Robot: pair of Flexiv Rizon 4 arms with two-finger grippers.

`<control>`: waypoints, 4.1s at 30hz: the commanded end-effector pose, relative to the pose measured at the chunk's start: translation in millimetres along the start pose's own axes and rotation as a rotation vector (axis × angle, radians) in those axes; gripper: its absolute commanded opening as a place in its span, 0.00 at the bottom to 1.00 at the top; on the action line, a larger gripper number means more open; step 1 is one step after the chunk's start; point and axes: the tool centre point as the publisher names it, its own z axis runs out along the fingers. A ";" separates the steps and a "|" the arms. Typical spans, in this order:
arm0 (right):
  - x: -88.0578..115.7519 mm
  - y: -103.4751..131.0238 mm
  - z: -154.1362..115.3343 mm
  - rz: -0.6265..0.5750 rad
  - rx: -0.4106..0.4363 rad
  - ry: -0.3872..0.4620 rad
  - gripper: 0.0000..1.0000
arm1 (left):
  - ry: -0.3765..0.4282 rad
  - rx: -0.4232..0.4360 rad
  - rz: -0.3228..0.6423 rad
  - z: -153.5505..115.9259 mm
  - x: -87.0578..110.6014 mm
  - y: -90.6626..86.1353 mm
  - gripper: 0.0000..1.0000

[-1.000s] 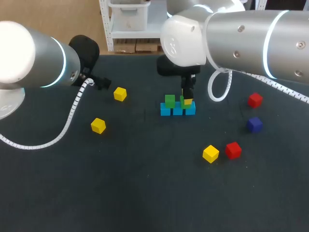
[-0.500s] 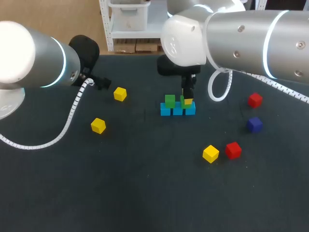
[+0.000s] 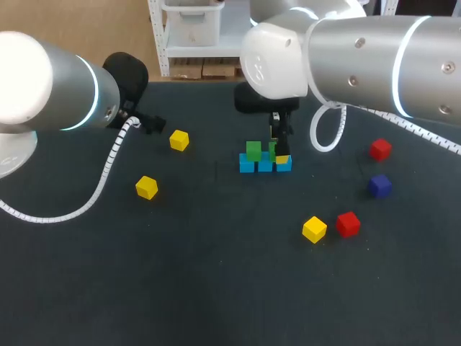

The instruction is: Place the blue cubes, place green cubes on the blue cubes, place the yellow cubes on the green cubes, then place the red cubes on the yellow cubes, and place purple cube on the red cubes.

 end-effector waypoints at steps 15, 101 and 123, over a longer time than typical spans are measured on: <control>37.4 -0.4 -40.7 0.171 0.093 -0.114 1.00 | 0.001 0.004 0.002 0.5 -0.5 1.3 1.00; 40.0 171.4 34.9 0.510 -0.087 -0.080 1.00 | 0.001 0.004 0.002 0.5 -0.5 1.3 1.00; 43.6 168.2 56.2 0.490 -0.101 -0.042 0.34 | 0.001 0.004 0.002 0.5 -0.5 1.3 1.00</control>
